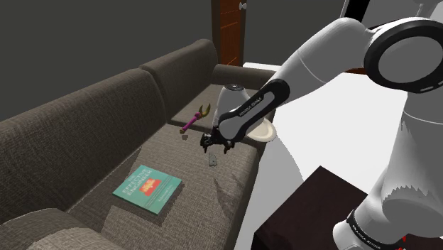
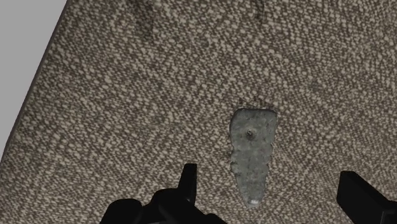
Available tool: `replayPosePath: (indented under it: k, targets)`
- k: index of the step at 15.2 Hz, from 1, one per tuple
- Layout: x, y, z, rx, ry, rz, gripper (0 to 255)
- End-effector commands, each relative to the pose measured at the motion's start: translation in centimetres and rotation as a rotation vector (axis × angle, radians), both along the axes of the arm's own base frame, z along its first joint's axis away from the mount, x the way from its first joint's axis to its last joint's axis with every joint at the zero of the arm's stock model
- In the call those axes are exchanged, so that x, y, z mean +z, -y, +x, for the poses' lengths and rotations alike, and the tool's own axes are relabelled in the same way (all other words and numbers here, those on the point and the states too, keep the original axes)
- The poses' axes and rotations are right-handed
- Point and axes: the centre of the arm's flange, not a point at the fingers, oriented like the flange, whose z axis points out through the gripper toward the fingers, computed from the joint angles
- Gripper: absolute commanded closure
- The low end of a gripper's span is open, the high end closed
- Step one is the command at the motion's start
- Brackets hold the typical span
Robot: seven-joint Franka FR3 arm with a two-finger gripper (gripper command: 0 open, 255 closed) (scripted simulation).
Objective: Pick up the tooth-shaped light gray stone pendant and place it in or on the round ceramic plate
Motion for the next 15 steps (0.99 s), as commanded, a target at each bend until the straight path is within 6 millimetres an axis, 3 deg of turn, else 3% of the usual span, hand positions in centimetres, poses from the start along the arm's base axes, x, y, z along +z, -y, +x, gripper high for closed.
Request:
replayPosePath:
  k: [1,9,10,15]
  targets:
    - [-1.29,-0.22,0.31,0.0,0.001,0.0,0]
    - [-1.28,-0.22,0.31,0.0,0.001,0.0,0]
    - [-1.28,-0.22,0.31,0.0,0.001,0.0,255]
    - [-1.28,-0.22,0.31,0.0,0.001,0.0,255]
